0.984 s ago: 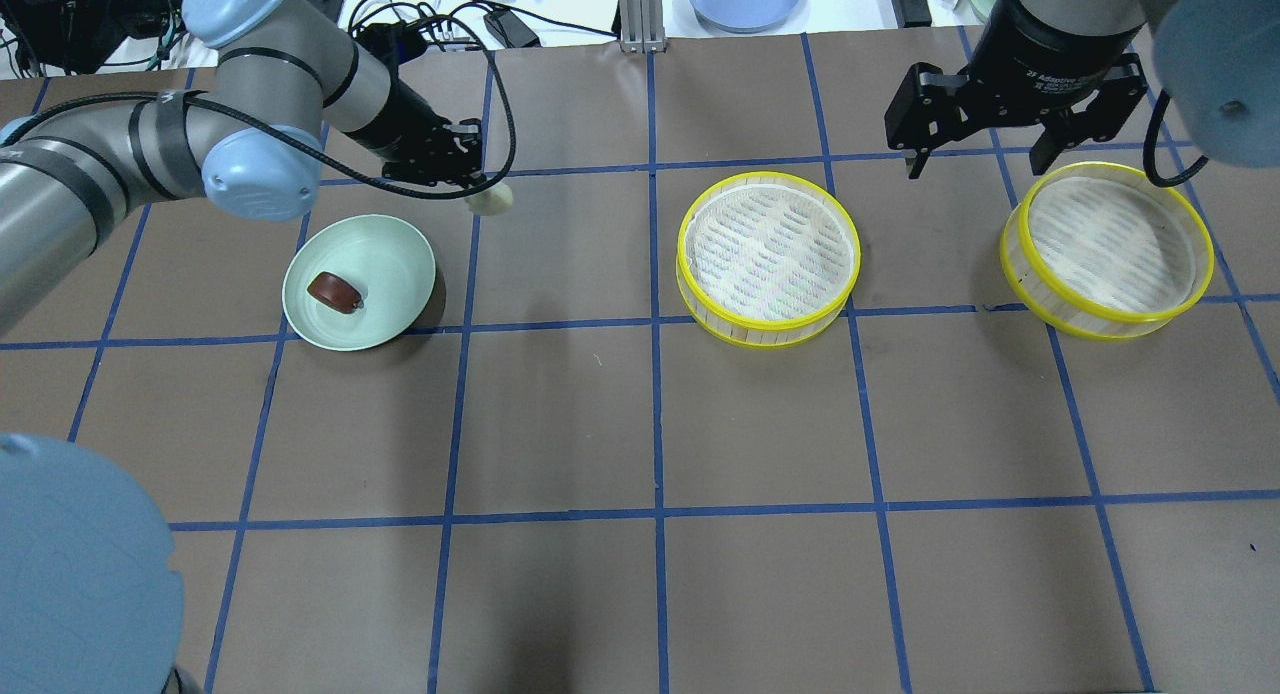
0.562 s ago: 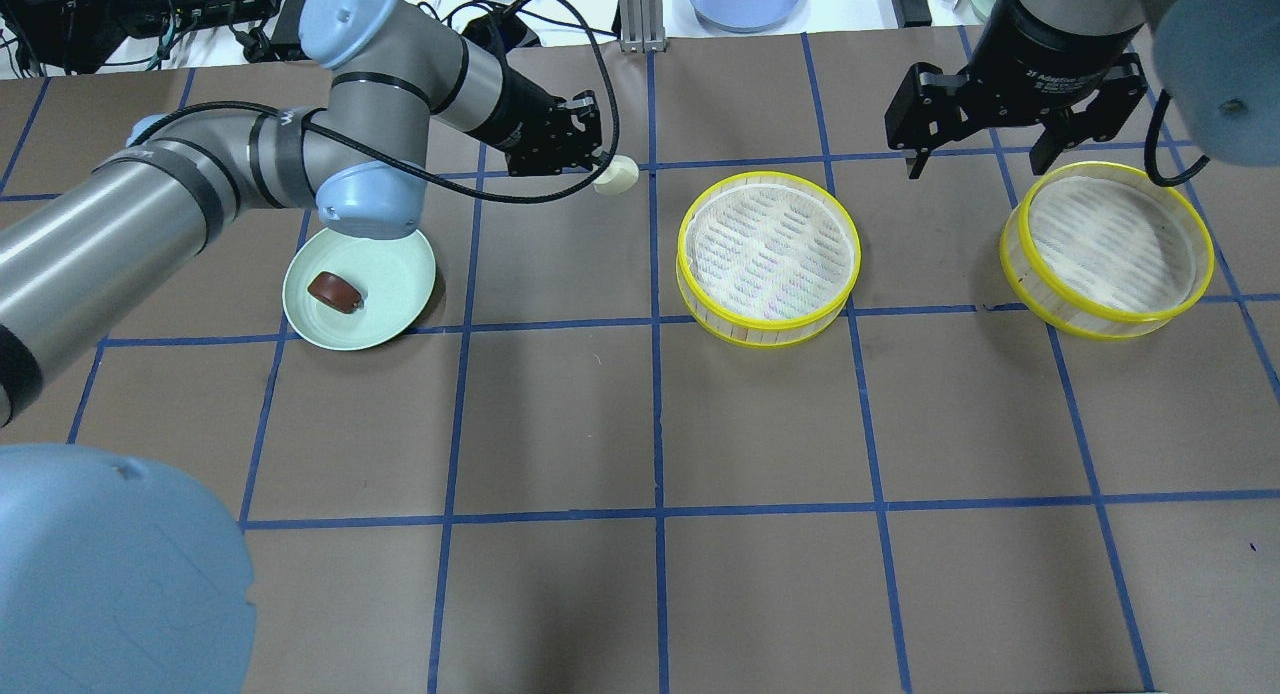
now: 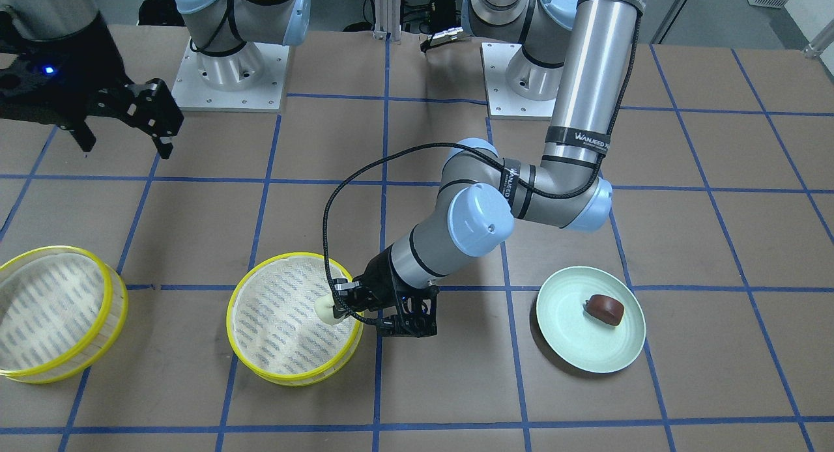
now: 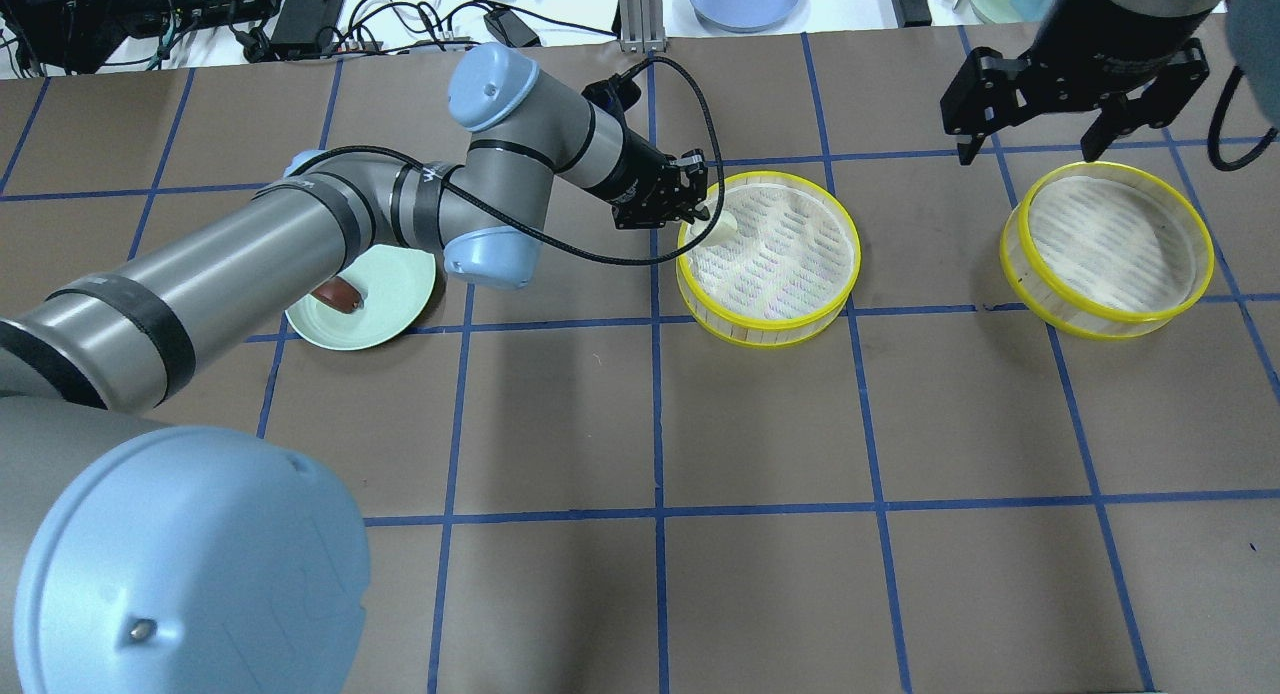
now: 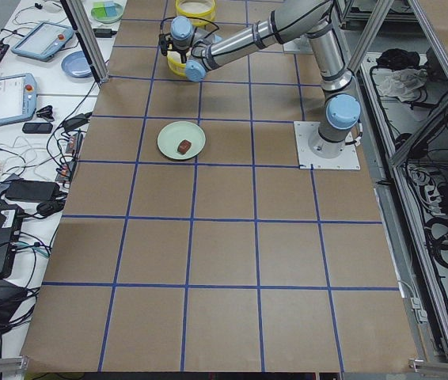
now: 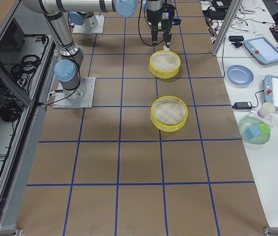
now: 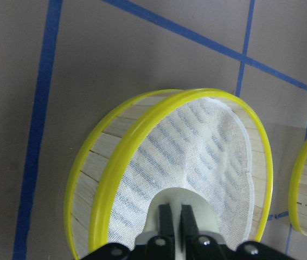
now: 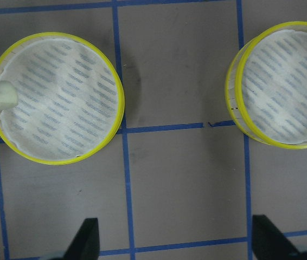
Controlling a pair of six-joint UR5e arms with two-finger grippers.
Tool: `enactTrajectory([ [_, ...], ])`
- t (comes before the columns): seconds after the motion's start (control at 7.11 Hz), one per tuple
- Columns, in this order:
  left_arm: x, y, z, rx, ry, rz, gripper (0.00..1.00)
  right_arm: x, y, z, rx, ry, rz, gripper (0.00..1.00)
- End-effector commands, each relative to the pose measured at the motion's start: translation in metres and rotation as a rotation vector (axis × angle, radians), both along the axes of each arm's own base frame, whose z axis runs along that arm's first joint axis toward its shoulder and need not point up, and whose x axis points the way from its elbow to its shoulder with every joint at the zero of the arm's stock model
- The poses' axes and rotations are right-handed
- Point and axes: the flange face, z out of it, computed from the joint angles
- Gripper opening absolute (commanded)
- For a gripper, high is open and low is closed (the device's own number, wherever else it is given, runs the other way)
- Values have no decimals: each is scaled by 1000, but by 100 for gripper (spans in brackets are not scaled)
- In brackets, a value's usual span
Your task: Stack buns with steamer
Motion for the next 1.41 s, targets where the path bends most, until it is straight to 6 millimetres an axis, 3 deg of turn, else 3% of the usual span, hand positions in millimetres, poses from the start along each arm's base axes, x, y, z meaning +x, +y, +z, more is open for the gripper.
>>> enactTrajectory([
  [0.0, -9, 3, -13, 31, -5, 19, 99, -81, -19, -19, 36, 5, 18, 100],
  [0.28, -10, 3, -8, 64, 14, 67, 100, -191, -47, -60, 39, -9, 20, 100],
  [0.42, -8, 0, 19, 18, 16, 72, 100, -233, -68, -94, 19, -9, 75, 100],
  [0.56, 1, -4, 40, 4, 11, 84, 100, -260, -88, -122, -18, 25, 119, 100],
  [0.7, 20, -10, 58, -17, -109, 47, 100, -292, -99, -154, -27, 44, 186, 100],
  [0.84, 61, -21, 79, -38, -246, -37, 100, -313, -102, -174, -39, 5, 217, 100],
  [0.98, 118, -29, 101, -42, -334, -87, 100, -323, -113, -192, -29, -11, 241, 100],
  [1.12, 174, -32, 114, -38, -390, -116, 100, -329, -115, -200, -20, -17, 243, 100],
  [1.27, 220, -35, 115, -38, -442, -140, 100, -343, -114, -213, -19, -17, 233, 100],
])
